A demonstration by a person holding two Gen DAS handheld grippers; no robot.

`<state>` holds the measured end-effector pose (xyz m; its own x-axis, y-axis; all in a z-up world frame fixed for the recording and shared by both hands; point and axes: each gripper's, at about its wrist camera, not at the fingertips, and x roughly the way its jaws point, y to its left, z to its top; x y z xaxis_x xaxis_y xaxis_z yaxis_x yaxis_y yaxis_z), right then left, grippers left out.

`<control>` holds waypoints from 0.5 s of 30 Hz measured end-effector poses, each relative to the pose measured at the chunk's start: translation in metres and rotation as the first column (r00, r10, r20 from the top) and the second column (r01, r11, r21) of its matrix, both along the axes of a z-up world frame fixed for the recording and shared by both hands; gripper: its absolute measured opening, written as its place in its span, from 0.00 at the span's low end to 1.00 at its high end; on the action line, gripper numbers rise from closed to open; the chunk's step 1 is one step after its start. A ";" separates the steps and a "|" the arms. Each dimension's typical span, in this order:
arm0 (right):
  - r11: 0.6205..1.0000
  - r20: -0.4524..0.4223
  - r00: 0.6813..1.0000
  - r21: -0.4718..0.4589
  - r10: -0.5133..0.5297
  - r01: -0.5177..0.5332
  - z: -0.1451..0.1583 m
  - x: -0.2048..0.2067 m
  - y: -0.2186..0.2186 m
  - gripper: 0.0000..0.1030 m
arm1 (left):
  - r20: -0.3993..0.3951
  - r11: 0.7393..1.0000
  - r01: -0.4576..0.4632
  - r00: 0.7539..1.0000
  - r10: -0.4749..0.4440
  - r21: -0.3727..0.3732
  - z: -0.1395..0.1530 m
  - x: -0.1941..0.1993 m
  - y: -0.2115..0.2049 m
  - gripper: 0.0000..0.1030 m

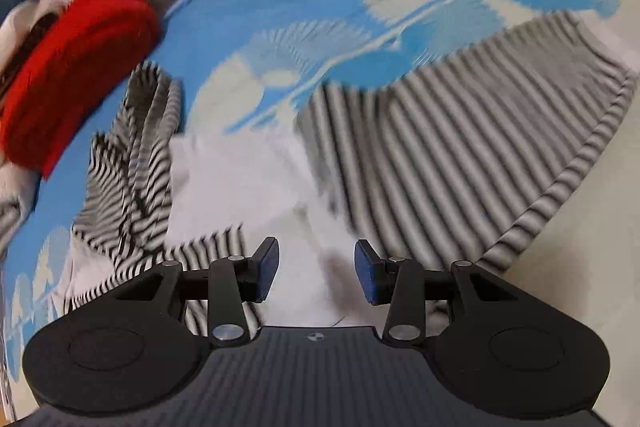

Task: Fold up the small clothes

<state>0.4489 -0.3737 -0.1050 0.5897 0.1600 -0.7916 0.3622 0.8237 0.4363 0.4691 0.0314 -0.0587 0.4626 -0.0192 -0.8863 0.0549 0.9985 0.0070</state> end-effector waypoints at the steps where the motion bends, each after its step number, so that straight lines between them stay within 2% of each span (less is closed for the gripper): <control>1: 1.000 0.008 1.000 -0.012 -0.014 0.014 0.001 -0.004 -0.011 0.42 | 0.013 1.000 0.009 1.000 -0.009 0.000 0.002 -0.001 -0.006 0.38; 5: 0.995 0.019 0.995 -0.031 -0.098 0.099 0.001 -0.009 -0.054 0.42 | 0.056 0.998 0.042 0.998 -0.040 -0.035 0.013 0.005 -0.032 0.41; 9: 0.973 0.021 0.973 -0.028 -0.228 0.229 0.000 -0.020 -0.110 0.42 | 0.060 0.998 0.064 0.996 -0.062 -0.029 0.012 0.005 -0.052 0.42; 10: 0.964 0.026 0.964 -0.019 -0.266 0.267 -0.001 -0.024 -0.126 0.41 | 0.056 0.997 0.066 0.996 -0.065 -0.026 0.010 0.005 -0.054 0.42; 12: 0.949 0.029 0.948 0.000 -0.317 0.317 -0.004 -0.030 -0.150 0.26 | 0.050 0.997 0.068 0.997 -0.067 -0.021 0.007 0.006 -0.058 0.42; 15: 0.923 0.028 0.922 0.020 -0.385 0.385 -0.011 -0.038 -0.179 0.22 | 0.047 0.998 0.060 0.997 -0.059 -0.013 0.005 0.008 -0.059 0.42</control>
<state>0.4112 -0.5529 -0.1156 0.6318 -0.0737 -0.7717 0.6367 0.6172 0.4623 0.4766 -0.0280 -0.0542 0.5014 -0.0605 -0.8631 0.1142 0.9935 -0.0033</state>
